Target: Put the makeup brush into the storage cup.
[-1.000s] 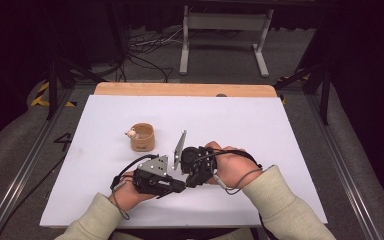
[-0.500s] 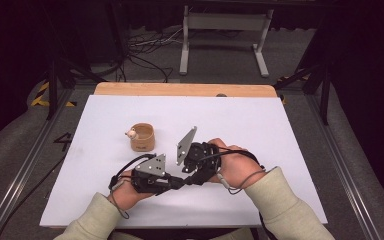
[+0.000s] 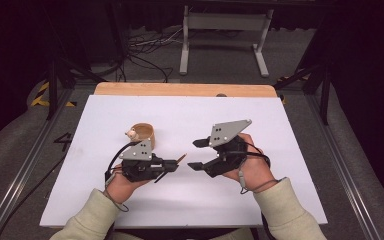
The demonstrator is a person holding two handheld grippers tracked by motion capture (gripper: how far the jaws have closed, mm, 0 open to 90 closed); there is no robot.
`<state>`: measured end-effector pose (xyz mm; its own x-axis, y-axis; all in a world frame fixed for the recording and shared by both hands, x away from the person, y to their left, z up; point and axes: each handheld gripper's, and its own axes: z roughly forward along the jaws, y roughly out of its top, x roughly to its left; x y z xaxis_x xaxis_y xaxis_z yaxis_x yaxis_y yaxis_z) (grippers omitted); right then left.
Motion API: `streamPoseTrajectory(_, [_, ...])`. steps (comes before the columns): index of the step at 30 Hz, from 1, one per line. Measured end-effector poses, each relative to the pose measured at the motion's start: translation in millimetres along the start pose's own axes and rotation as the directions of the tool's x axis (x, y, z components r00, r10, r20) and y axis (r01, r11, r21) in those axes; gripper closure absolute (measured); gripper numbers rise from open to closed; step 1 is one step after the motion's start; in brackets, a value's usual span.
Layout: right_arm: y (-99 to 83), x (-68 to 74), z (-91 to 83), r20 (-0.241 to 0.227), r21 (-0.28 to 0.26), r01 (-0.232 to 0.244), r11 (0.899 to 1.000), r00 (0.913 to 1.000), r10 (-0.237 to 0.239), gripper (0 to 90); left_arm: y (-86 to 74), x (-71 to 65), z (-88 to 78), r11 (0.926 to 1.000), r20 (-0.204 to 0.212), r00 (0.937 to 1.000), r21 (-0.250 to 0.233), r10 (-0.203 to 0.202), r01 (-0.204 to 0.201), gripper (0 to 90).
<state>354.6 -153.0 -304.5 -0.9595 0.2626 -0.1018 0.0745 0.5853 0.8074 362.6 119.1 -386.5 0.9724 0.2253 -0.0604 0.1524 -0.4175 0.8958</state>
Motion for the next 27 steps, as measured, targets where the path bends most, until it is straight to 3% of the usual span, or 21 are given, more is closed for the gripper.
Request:
streamPoseTrajectory(1, [0.0,0.0,0.0,0.000,0.000,0.000,1.000,1.0000,0.000,33.0,0.9,0.7,-0.9,1.0000,-0.008,1.0000,-0.007,-0.005,0.005,83.2])
streamPoseTrajectory(3, [-8.3,-2.5,-5.7,0.043,-0.081,-0.028,0.996,0.9986,0.031,31.1,3.1,1.6,-3.6,0.9996,-0.025,0.9996,-0.025,-0.011,0.010,83.2])
streamPoseTrajectory(7, [-19.9,-5.4,-16.6,0.089,-0.169,-0.062,0.984,0.9930,0.078,33.9,5.4,3.8,-7.5,0.9988,-0.047,0.9985,-0.043,-0.027,0.025,83.1])
streamPoseTrajectory(10, [-25.8,-6.7,-21.3,0.112,-0.196,-0.079,0.977,0.9883,0.103,31.2,5.8,4.8,-8.2,0.9984,-0.057,0.9979,-0.048,-0.031,0.028,83.2])
streamPoseTrajectory(13, [-38.2,-10.1,-28.7,0.148,-0.229,-0.124,0.965,0.9757,0.161,22.6,9.0,8.0,-11.3,0.9973,-0.073,0.9966,-0.065,-0.038,0.033,83.1])
streamPoseTrajectory(16, [-45.3,-12.0,-31.8,0.157,-0.243,-0.153,0.958,0.9682,0.195,21.4,10.9,9.5,-12.4,0.9965,-0.090,0.9951,-0.077,-0.040,0.033,83.1])
streamPoseTrajectory(22, [-73.7,-12.8,-38.2,0.200,-0.330,-0.136,0.934,0.9570,0.210,16.6,10.3,16.5,-14.9,0.9957,-0.138,0.9897,-0.089,-0.039,0.027,83.1])
streamPoseTrajectory(26, [-88.9,-13.7,-41.3,0.232,-0.363,-0.130,0.923,0.9466,0.224,14.1,7.3,23.0,-18.2,0.9909,-0.147,0.9862,-0.121,-0.078,0.060,83.0])
streamPoseTrajectory(27, [-92.9,-14.4,-41.9,0.243,-0.359,-0.133,0.924,0.9421,0.231,13.7,6.9,24.0,-18.9,0.9902,-0.148,0.9854,-0.123,-0.084,0.066,83.0])
